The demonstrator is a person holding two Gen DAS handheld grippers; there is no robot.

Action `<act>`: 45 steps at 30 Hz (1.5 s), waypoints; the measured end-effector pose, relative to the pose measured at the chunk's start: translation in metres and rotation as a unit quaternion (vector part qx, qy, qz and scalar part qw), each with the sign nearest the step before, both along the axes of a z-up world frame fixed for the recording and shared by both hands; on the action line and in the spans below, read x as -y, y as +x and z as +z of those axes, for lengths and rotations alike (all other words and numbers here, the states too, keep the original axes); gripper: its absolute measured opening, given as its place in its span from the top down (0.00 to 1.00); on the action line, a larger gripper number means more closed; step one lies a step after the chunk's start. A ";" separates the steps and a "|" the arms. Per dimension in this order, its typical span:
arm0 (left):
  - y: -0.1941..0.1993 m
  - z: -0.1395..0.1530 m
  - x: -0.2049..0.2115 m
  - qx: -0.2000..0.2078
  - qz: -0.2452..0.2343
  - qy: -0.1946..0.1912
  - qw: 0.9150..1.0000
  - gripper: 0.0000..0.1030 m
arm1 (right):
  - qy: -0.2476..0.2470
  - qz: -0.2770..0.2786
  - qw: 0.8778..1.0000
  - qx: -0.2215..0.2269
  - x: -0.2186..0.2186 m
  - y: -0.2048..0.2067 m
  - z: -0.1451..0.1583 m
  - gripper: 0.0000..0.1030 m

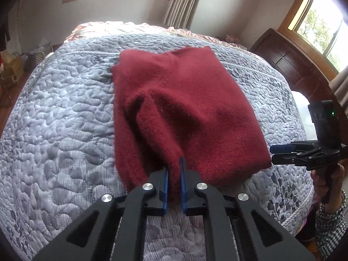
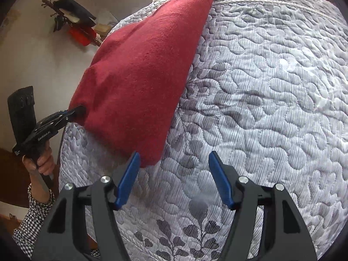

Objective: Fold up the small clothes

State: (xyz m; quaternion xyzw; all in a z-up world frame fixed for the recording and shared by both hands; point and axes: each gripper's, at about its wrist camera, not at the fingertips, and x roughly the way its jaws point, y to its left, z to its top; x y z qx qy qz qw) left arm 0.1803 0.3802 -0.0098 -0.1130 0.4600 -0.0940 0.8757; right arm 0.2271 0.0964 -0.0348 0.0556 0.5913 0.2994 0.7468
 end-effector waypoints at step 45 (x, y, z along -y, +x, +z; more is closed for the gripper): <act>0.081 0.045 -0.061 0.018 0.068 -0.021 0.997 0.23 | 0.027 0.003 0.999 0.037 -0.021 0.050 0.027 0.48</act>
